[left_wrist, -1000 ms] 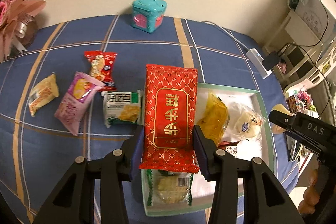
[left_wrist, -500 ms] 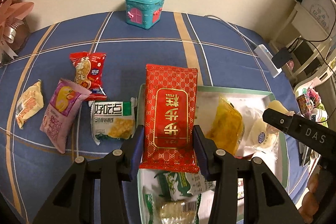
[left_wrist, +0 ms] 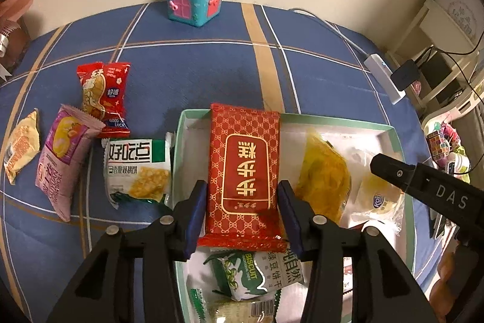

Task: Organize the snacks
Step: 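Open the right gripper to drop the pudding cup while the left drops the red pack, then move both grippers away from the tray toward the remaining snacks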

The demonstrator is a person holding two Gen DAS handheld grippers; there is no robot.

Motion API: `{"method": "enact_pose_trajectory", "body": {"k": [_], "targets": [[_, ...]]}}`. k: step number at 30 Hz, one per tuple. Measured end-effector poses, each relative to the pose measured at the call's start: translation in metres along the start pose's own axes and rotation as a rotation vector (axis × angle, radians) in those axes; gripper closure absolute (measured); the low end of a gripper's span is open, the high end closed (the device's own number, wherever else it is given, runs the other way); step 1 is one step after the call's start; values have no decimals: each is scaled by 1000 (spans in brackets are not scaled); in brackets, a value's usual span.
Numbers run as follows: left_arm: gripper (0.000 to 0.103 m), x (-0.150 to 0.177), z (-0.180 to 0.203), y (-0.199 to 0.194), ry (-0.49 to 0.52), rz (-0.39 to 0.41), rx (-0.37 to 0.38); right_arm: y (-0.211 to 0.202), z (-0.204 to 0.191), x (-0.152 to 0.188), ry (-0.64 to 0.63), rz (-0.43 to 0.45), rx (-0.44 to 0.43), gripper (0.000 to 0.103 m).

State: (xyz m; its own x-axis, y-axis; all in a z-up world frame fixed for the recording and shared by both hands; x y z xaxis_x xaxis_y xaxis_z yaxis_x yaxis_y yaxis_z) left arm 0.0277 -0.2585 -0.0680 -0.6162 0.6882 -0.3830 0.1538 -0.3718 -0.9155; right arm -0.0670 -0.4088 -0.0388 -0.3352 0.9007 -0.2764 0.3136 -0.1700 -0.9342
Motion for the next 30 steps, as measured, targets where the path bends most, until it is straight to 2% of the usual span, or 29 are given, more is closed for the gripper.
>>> {"method": "enact_pose_trajectory", "body": {"k": [1,4,7,9,13,17,25,27,28,30], "targets": [[48,0,0,-1,-1,-3,2,0,0,0,2,-3,-3,52],[47,-2,1,-7,-4,-8,12,-3,-2,0,-1,-11,-7,51],[41,-7,2,-21,-9,-6,24,-16,-6,-2,-19,9,22,49],[40,-10,3,-34,-6,9,26,-25,-9,-3,-23,24,20,43],[38,-18,1,-63,-6,68,23,-49,-13,-7,-33,59,29,43],[36,-22,-11,-82,-38,108,13,-68,-17,-9,-42,84,25,43],[35,-19,-46,-89,-130,106,-39,-81,-22,-8,-65,101,49,39],[31,-18,-53,-91,-142,110,-56,-78,-23,-7,-66,92,59,39],[23,-18,-55,-91,-145,113,-64,-75,-23,-6,-67,85,65,39],[20,-17,-61,-94,-154,123,-71,-71,-24,-5,-72,74,78,38]]}}
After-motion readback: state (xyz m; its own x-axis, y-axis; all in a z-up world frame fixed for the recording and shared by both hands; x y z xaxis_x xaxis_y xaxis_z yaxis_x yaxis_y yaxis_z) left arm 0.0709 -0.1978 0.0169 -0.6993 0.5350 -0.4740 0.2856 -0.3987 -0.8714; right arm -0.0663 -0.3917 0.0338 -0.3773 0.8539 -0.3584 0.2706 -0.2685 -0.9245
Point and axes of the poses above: each gripper's, at about its wrist camera, not at the fingertips, and y roughly the way its jaws point, z to its right, x to its underside, the point moved 3 cm from there along y, roughly the way its jaws point, and after that the axes turned 12 degrees about y, right-handed, at the moved point
